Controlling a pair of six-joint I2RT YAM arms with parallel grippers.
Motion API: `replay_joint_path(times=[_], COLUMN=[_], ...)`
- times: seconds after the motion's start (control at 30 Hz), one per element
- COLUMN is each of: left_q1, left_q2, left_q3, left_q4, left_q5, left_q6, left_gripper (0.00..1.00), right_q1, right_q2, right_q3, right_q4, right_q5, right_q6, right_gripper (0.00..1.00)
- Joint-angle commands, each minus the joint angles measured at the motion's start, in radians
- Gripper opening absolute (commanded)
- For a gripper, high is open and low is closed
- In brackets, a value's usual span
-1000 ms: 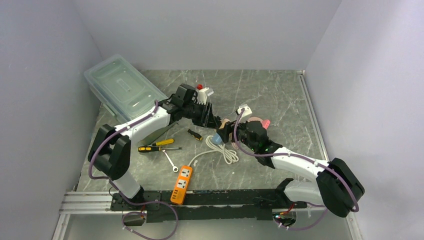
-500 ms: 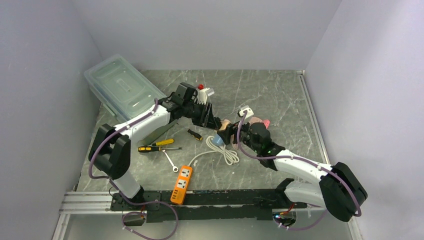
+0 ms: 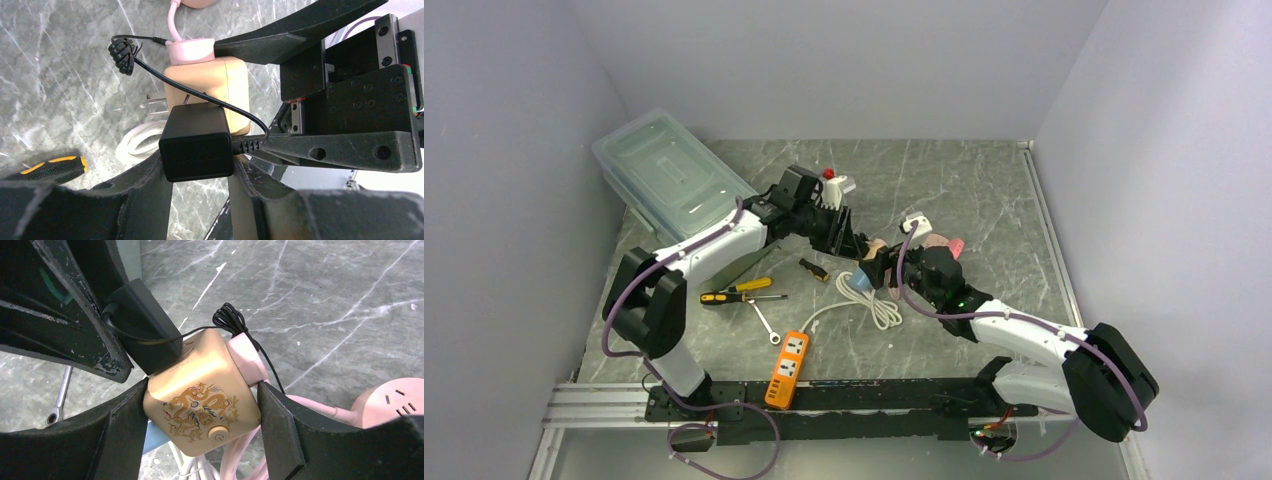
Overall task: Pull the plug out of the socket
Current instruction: Remove the plug from the socket.
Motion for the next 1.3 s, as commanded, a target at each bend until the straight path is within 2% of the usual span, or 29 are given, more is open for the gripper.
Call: replay_joint_path(times=[0.0, 0.17, 0.43, 0.6, 0.83, 1.07, 1.27], left_q1=[-0.017, -0.019, -0.003, 0.032, 0.036, 0.033, 0.022], left_q2=[-0.029, -0.021, -0.012, 0.012, 0.028, 0.016, 0.014], left_q3=[0.034, 0.039, 0.054, 0.085, 0.083, 0.067, 0.067], left_q4=[0.016, 0.012, -0.013, -0.067, -0.058, -0.029, -0.026], left_q5=[-0.038, -0.029, -0.034, -0.035, -0.020, -0.004, 0.006], left_q6=[0.055, 0.060, 0.056, 0.066, 0.061, 0.058, 0.067], left_gripper=[0.00, 0.00, 0.00, 0.00, 0.00, 0.00, 0.00], right_q1=[-0.011, -0.011, -0.006, 0.010, 0.016, 0.017, 0.017], right_q2=[-0.021, -0.026, -0.024, -0.022, -0.027, -0.008, 0.022], right_q3=[0.038, 0.031, 0.024, 0.029, 0.027, 0.062, 0.088], right_q4=[0.028, 0.047, 0.107, 0.118, 0.117, 0.021, -0.026], right_q5=[0.151, 0.112, -0.114, -0.167, -0.152, 0.096, 0.179], right_q6=[0.041, 0.027, -0.032, -0.040, -0.038, 0.031, 0.055], right_gripper=[0.00, 0.00, 0.00, 0.00, 0.00, 0.00, 0.00])
